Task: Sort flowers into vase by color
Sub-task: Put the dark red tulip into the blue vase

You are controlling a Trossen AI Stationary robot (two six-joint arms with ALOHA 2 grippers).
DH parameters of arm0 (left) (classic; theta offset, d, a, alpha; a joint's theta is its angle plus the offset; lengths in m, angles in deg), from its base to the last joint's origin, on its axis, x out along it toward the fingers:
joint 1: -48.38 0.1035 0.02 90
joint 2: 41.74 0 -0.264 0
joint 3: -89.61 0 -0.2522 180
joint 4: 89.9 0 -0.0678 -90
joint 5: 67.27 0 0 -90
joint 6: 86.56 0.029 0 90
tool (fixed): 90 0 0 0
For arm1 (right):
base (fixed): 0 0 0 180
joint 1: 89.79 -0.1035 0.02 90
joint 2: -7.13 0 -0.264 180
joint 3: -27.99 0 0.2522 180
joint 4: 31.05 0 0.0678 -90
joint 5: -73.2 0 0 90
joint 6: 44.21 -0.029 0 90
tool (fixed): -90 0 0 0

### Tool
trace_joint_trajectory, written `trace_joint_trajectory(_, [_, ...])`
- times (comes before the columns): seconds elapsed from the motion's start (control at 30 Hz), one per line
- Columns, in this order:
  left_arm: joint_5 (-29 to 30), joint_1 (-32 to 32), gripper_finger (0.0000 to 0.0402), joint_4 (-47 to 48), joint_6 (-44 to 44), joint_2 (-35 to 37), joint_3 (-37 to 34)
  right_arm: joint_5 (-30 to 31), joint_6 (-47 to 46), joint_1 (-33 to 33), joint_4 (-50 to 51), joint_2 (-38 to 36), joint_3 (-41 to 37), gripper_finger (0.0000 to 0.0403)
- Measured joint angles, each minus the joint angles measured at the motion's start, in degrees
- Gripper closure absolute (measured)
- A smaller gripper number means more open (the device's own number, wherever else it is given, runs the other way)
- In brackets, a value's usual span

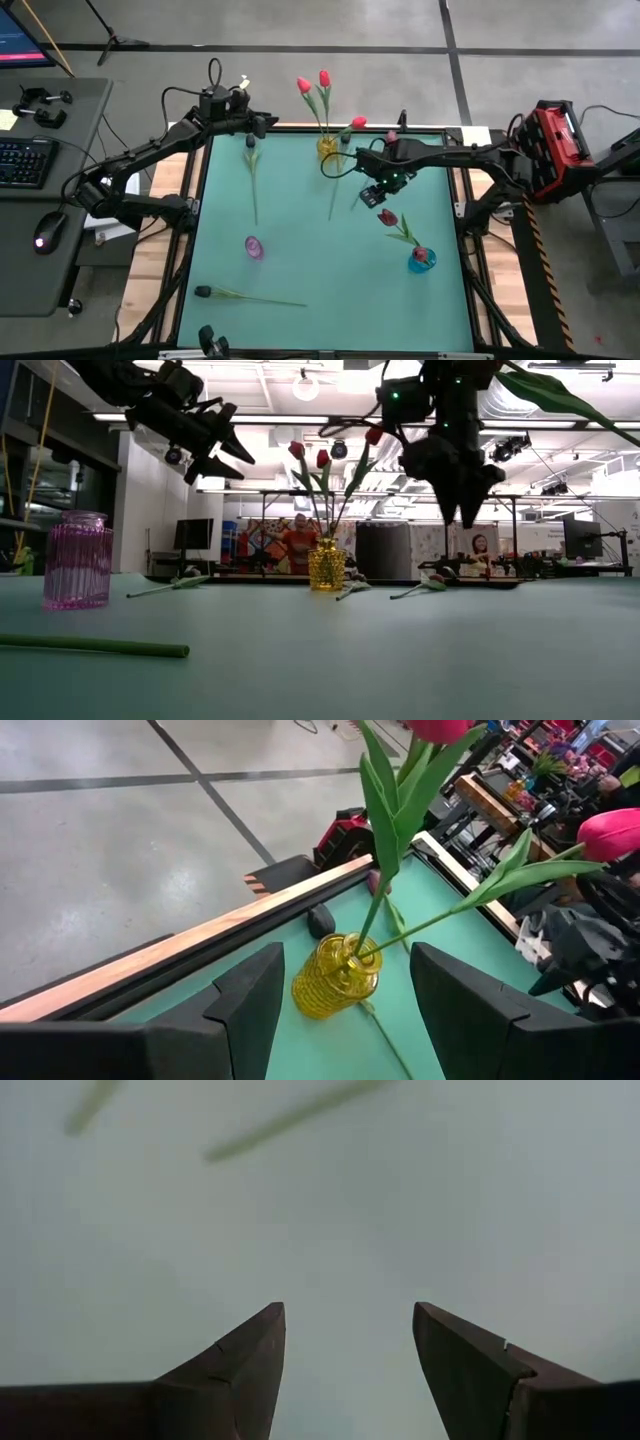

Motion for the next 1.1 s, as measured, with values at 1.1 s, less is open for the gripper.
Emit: trace_joint_trajectory(1.1, [0.36, -0.02, 0.0198, -4.61, -0.04, 0.02, 0.0, 5.73, -27.67, 24.19, -25.11, -1.61, -17.19, 0.0194])
